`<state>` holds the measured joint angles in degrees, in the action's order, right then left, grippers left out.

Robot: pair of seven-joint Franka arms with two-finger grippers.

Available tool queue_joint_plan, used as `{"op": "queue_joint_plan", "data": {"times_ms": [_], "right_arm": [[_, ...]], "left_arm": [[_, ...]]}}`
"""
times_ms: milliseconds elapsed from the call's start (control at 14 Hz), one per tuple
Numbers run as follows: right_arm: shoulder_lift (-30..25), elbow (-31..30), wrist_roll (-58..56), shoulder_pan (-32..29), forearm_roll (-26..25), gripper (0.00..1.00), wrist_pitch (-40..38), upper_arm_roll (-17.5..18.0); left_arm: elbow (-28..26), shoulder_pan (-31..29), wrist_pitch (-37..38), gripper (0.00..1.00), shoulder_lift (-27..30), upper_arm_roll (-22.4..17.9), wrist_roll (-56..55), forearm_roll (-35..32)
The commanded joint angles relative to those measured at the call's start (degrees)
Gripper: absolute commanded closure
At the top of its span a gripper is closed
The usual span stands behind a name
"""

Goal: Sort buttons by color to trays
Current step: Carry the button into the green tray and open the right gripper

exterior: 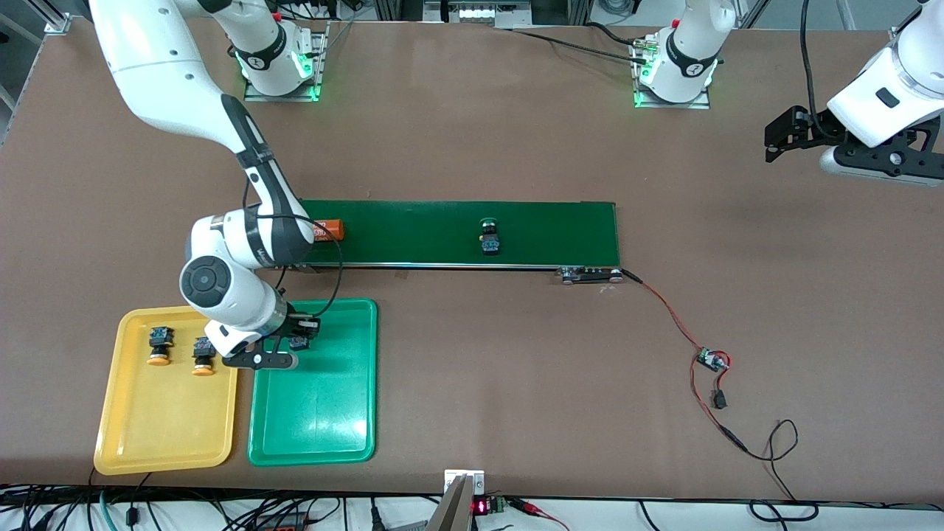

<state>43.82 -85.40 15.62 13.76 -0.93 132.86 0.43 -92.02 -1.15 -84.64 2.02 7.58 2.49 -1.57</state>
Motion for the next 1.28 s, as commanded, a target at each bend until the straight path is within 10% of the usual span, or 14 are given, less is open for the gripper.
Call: {"op": "queue_joint_plan", "data": {"times_ms": [0, 143, 214, 285, 1212], "right_arm": [[4.24, 4.09, -0.77, 0.13, -0.13, 0.85, 1.61, 0.10], [5.83, 4.98, -2.25, -0.57, 0.22, 0.83, 1.96, 0.19], [6.18, 4.98, -3.13, -1.01, 0.75, 0.62, 3.36, 0.19], [6.01, 4.90, -2.97, -1.01, 2.41, 0.01, 4.33, 0.19], [-14.20, -5.90, 8.72, 14.60, 4.44, 0.00, -12.63, 0.27]], "left_arm": [[1.23, -0.08, 1.32, 0.00, -0.08, 0.16, -0.47, 0.25], [1.23, 0.01, 1.32, 0.00, -0.08, 0.25, -0.47, 0.25], [1.31, -0.08, 1.32, 0.00, -0.17, 0.16, -0.12, 0.25], [1.92, -0.08, 1.49, 0.00, -0.17, 0.07, -0.20, 0.25], [2.19, -0.08, 2.81, 0.00, -0.26, 0.07, 0.15, 0.25]]}}
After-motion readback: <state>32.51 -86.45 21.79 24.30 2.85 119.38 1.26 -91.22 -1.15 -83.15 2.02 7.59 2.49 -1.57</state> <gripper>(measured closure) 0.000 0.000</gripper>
